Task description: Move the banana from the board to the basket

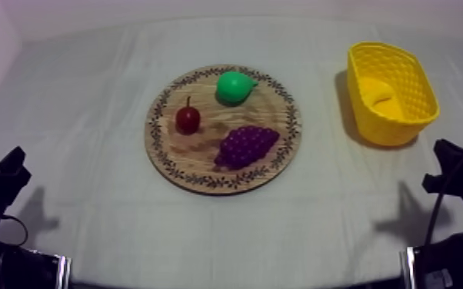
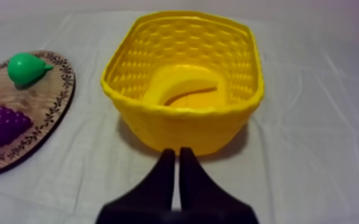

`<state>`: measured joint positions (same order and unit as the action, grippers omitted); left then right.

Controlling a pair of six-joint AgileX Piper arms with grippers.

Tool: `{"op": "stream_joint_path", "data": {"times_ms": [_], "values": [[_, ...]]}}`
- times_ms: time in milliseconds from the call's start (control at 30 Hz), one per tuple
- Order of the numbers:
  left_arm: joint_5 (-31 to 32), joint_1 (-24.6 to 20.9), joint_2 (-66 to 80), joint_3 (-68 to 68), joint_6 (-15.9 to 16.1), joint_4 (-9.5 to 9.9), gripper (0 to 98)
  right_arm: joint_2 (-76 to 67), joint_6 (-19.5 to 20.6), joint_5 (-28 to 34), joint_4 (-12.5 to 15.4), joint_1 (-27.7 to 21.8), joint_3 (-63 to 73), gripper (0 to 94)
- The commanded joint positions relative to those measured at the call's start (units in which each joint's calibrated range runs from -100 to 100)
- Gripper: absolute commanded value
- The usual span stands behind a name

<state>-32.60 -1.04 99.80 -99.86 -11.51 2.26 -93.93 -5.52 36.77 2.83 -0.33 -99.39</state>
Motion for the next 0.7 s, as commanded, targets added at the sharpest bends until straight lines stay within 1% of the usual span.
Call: {"op": "stream_joint_path", "data": {"times_ms": [0,67,200,300,400,667], "values": [[0.0,0.0,0.0,0.0,0.0,0.01,0.1,-0.8,4.1,2.1,-0.7,0.0,0.2,0.4],[0.0,0.0,0.0,0.0,0.0,0.01,0.1,-1.3,1.6,1.9,-1.1,-0.2,0.0,0.4],[0.0,0.0,0.0,0.0,0.0,0.01,0.1,-1.6,-5.7,1.5,-1.4,-0.6,-0.2,0.4],[0.0,0.0,0.0,0.0,0.0,0.01,0.1,-1.7,-8.7,1.4,-1.5,-1.0,-0.3,0.4],[0.0,0.0,0.0,0.0,0.0,0.01,0.1,-1.7,-8.9,1.4,-1.5,-1.3,-0.3,0.4],[0.0,0.0,0.0,0.0,0.0,0.01,0.1,-1.7,-7.3,1.4,-1.5,-1.4,-0.3,0.4]]}}
